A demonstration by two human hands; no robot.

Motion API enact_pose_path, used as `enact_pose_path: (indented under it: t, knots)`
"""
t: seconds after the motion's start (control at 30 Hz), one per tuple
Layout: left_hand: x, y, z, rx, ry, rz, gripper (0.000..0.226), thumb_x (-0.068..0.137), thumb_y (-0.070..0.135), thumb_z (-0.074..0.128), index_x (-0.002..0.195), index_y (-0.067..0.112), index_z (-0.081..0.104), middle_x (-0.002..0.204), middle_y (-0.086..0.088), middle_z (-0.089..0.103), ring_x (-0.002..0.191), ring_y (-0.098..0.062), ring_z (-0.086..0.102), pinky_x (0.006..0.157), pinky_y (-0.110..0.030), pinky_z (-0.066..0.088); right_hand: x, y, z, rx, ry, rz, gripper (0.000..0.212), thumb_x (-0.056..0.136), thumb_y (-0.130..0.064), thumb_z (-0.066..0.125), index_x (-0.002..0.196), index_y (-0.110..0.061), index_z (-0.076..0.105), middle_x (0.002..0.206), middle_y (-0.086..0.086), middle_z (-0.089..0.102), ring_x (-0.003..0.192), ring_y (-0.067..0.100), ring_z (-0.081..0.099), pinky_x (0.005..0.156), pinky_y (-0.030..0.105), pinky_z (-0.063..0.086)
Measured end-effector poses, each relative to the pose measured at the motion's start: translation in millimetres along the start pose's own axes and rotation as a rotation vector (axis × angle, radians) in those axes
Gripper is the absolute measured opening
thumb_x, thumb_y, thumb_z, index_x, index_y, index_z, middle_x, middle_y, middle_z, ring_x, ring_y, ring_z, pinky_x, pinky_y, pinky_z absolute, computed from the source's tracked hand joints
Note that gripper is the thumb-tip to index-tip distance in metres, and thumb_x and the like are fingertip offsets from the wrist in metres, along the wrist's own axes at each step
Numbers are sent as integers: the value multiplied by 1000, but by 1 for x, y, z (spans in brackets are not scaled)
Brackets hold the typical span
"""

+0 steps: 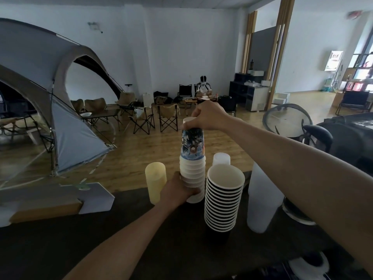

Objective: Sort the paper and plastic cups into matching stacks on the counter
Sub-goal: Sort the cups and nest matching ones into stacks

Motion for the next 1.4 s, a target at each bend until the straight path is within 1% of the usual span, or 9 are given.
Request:
enact_pose_path:
  t: [0.23,0.4,0.57,0.7,0.83,0.97,1.17,1.27,1.4]
  knots:
    - [-7,2,-1,-8,-6,3,89,69,60,76,136,14,39,122,-4,64,106,-25,64,83,-39,55,-6,3,3,30,13,19,64,57,-61,84,97,-13,71,97,-4,70,95,15,63,85,37,55]
    - [-12,5,-5,11,17,21,84,67,62,75,130,14,45,120,-1,64,103,-23,65,81,-37,54,-13,-5,-5,11,47,-4,92,54,-77,74,121,-16,64,112,-3,66,104,18,61,92,40,53]
    - [-13,5,-11,30,43,39,81,75,58,72,133,9,44,125,-5,62,109,-24,63,78,-32,47,-25,-7,-26,5,155,-17,83,58,-80,70,117,-22,65,107,-7,66,99,15,62,88,40,54]
    - [-16,1,-18,-4,48,3,110,69,71,69,150,10,27,139,-6,56,123,-24,57,95,-37,50,-43,-5,-40,69,203,-3,76,63,-72,73,119,-22,65,106,-8,67,99,14,62,89,40,53]
    - [-32,6,-36,-13,119,36,99,78,62,68,151,10,25,147,-9,47,119,-21,58,99,-40,48,-86,-1,-69,179,328,-46,68,68,-70,69,119,-25,66,103,-13,68,93,7,64,87,34,56]
    - [-64,19,-71,-168,263,274,73,81,61,60,140,22,40,133,2,55,90,4,59,80,-35,55,-183,26,-94,374,574,-50,24,85,-41,71,105,-27,69,92,-20,69,86,-7,65,74,6,49]
    - [-95,121,-115,-160,267,739,32,89,48,60,116,31,61,99,18,64,84,0,62,65,-16,50,-296,108,-22,441,571,322,12,84,-25,73,95,-28,70,84,-15,71,77,-2,67,65,6,48]
    - [-92,187,-101,20,75,901,35,91,45,61,125,34,59,114,17,62,100,3,59,82,-21,51,-314,149,24,384,507,552,33,79,-31,78,108,-23,65,91,-15,68,87,12,69,66,16,48]
    - [-67,235,-49,279,-204,942,34,89,49,62,121,36,64,134,11,58,120,-9,53,100,-38,45,-297,187,87,303,247,708,88,69,-46,83,142,-21,42,135,-2,57,125,24,54,94,31,45]
Point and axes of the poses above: each hand's wrist, its own x-axis towards the middle knuckle, its own z-axis out of the palm, y = z × x, the point moved 4 cm from there along x, towards the middle knuckle
